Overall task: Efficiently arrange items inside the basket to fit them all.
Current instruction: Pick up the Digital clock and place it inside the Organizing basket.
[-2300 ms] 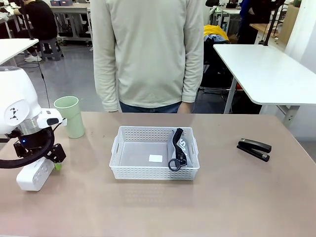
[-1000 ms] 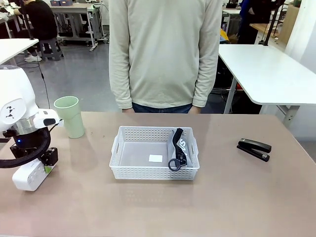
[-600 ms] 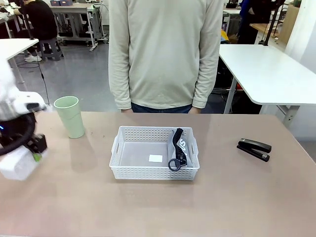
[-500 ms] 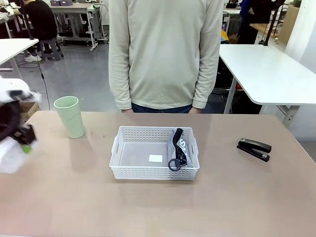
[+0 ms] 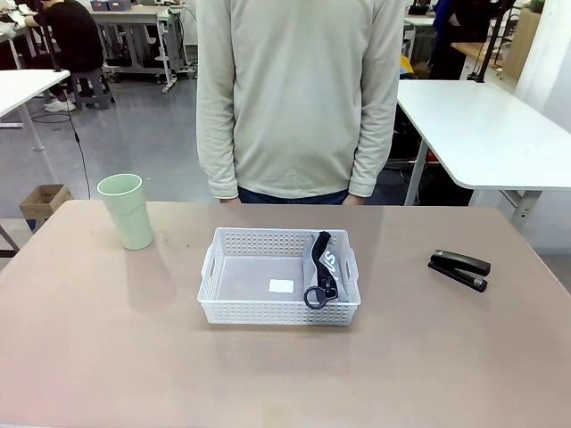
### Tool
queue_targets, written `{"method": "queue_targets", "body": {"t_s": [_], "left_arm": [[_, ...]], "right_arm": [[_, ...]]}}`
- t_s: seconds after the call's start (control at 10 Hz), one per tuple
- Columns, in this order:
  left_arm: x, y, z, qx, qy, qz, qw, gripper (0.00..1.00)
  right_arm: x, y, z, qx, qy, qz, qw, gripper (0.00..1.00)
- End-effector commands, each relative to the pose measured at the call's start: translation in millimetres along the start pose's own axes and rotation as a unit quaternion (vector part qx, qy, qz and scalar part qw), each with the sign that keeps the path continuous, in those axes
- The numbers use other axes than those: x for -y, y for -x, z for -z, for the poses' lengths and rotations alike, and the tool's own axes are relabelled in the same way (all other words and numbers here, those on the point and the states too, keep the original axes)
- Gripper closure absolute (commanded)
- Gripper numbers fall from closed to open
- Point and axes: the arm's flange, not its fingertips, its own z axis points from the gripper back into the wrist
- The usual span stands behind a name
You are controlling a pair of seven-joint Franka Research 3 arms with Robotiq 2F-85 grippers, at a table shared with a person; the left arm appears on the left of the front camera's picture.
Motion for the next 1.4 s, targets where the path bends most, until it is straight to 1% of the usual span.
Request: {"method": "queue_targets", "body": {"t_s": [0.0, 0.1, 0.2, 0.3, 0.8, 0.9, 1.0, 1.1, 1.2, 1.3], "left_arm": [[-14.7, 4.8, 18.9, 0.023, 0.038, 0.006, 0.999, 1.0], [-26.8, 10.6, 22.3, 0.023, 0.05, 0.001, 0.999, 1.0], [-34.2, 14.8, 27.6, 0.022, 0.075, -0.004, 0.997, 1.0], [-19.6, 5.5, 9.0, 0.019, 0.029, -0.01, 0.999, 1.0], [-19.6, 5.5, 9.0, 0.019, 0.029, -0.01, 0.999, 1.0], [-19.5, 6.9, 12.0, 0.019, 0.027, -0.005, 0.999, 0.48], [-6.0, 14.1, 10.7, 0.039, 0.064, -0.014, 0.997, 0.48], [25.5, 4.4, 13.5, 0.024, 0.053, -0.014, 0.998, 0.48], [43.9, -3.5, 15.2, 0.025, 0.054, -0.009, 0.998, 0.48], [94.0, -24.6, 15.6, 0.017, 0.069, 0.008, 0.997, 0.48]], "right_arm": [[0.4, -3.3, -0.3, 0.013, -0.008, -0.015, 1.0, 0.0], [0.4, -3.3, -0.3, 0.013, -0.008, -0.015, 1.0, 0.0], [0.4, -3.3, -0.3, 0.013, -0.008, -0.015, 1.0, 0.0], [0.4, -3.3, -0.3, 0.013, -0.008, -0.015, 1.0, 0.0], [0.4, -3.3, -0.3, 0.013, -0.008, -0.015, 1.0, 0.0], [0.4, -3.3, -0.3, 0.013, -0.008, -0.015, 1.0, 0.0], [0.4, -3.3, -0.3, 0.013, -0.008, -0.015, 1.0, 0.0], [0.4, -3.3, -0.3, 0.013, -0.008, -0.015, 1.0, 0.0], [0.4, -3.3, -0.3, 0.013, -0.008, -0.015, 1.0, 0.0], [0.4, -3.3, -0.3, 0.013, -0.008, -0.015, 1.0, 0.0]]}}
